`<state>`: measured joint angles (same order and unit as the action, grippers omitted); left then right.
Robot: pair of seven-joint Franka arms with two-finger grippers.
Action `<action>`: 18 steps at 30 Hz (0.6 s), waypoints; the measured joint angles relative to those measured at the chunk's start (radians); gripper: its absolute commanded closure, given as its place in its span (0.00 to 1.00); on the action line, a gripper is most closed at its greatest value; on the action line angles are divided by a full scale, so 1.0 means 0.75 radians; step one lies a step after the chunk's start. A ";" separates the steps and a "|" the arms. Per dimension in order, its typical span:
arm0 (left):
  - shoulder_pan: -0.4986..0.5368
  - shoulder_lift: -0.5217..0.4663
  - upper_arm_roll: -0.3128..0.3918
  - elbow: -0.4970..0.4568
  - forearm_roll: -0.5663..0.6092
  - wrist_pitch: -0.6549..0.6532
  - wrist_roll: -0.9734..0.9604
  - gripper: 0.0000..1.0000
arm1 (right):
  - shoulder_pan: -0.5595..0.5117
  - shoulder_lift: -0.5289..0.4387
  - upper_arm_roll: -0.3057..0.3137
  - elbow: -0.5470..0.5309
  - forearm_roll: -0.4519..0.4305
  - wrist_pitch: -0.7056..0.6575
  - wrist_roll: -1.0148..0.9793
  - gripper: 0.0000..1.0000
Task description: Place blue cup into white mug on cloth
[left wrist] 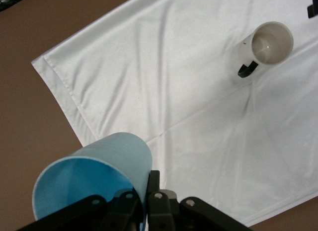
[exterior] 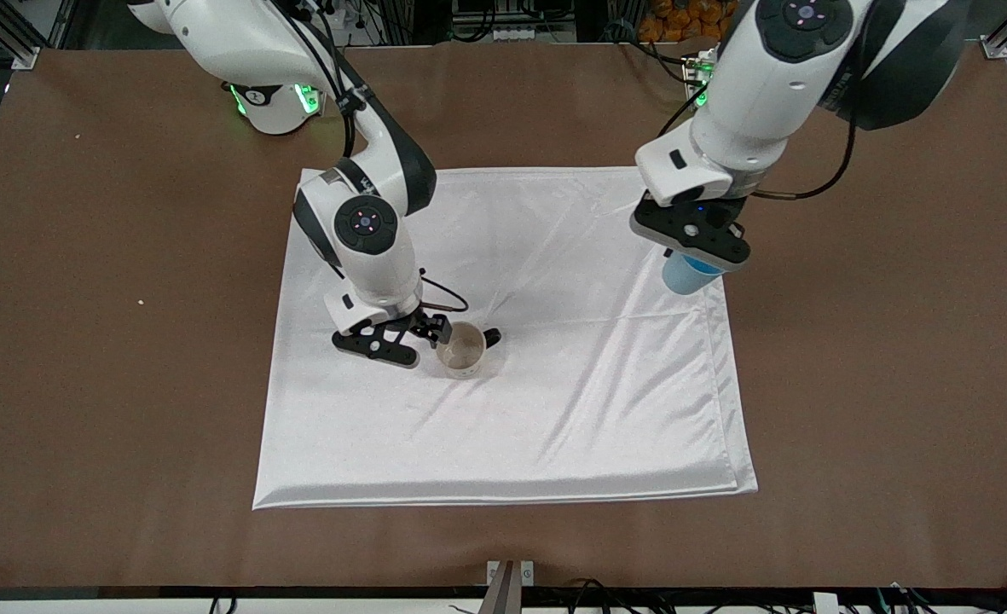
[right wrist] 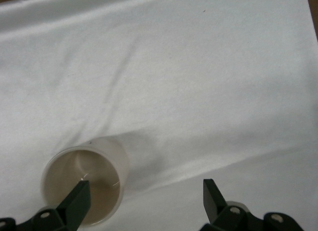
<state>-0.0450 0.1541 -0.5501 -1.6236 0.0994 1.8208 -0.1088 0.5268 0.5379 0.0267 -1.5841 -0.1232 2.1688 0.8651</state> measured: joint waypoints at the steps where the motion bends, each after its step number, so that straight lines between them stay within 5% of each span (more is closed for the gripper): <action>1: -0.020 0.010 0.000 0.002 0.002 0.000 0.000 1.00 | -0.015 0.000 0.000 0.000 0.000 -0.001 -0.021 0.00; 18: -0.255 0.242 0.002 0.188 0.100 0.002 -0.001 1.00 | -0.399 -0.013 -0.003 -0.070 0.000 -0.048 -0.579 0.00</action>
<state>-0.2363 0.3356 -0.5483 -1.4826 0.1743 1.8222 -0.1097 0.2278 0.5284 0.0244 -1.6365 -0.1232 2.1325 0.4306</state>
